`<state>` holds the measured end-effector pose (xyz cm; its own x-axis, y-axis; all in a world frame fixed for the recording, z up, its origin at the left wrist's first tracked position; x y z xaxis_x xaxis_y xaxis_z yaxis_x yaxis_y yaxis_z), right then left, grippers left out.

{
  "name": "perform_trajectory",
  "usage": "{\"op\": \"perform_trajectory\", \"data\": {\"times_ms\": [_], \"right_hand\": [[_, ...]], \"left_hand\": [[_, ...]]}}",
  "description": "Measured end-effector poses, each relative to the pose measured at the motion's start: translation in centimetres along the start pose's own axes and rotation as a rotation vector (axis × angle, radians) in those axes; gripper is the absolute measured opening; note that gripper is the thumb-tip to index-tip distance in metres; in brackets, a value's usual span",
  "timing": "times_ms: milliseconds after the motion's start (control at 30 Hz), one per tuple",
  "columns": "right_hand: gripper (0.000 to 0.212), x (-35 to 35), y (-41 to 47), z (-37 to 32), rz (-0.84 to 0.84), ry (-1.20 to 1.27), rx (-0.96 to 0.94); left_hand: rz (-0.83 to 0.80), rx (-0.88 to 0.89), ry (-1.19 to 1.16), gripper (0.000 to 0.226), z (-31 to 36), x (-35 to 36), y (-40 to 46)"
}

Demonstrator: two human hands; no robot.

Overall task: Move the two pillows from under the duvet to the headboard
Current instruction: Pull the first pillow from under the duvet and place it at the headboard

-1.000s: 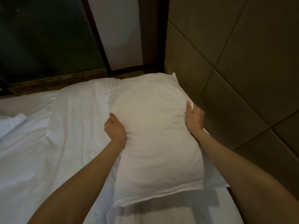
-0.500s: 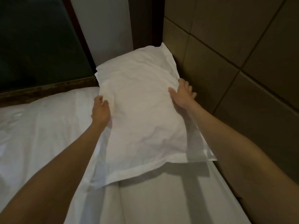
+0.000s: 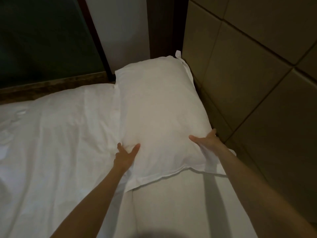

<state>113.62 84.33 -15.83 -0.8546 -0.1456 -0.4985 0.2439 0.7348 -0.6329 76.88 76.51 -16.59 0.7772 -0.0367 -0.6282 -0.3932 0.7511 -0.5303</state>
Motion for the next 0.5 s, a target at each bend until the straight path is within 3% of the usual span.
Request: {"op": "perform_trajectory", "data": {"times_ms": [133, 200, 267, 367, 500], "right_hand": [[0.083, -0.2, -1.6, -4.9, 0.149, 0.151, -0.344], [0.047, 0.0, -3.0, -8.5, 0.244, 0.069, -0.543], [0.023, -0.1, -4.4, -12.5, 0.318, -0.076, -0.695], [0.021, -2.0, -6.1, -18.8, 0.442, -0.313, -0.901], [0.016, -5.7, -9.1, -28.0, 0.628, -0.486, -1.153]], "left_hand": [[-0.123, 0.121, -0.315, 0.092, 2.5, -0.2, 0.5], [-0.15, 0.198, -0.328, 0.076, 4.1, -0.8, 0.7], [-0.061, 0.24, -0.275, 0.068, 5.7, -2.1, 1.2], [0.184, 0.323, -0.27, 0.058, 10.3, -5.9, 1.7], [0.487, 0.536, -0.259, 0.02, 19.4, -12.1, 0.7]]}}
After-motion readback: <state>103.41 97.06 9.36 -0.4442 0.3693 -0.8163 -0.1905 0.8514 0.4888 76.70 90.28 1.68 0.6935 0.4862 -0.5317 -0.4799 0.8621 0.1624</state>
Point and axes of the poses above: each hand's wrist, its own y-axis towards the middle knuckle, its own x-axis out of the palm, z = x × y, the point moved 9 cm from there along y, towards the middle knuckle, and after that the axes turned 9 degrees about y, right-handed, at the moved point
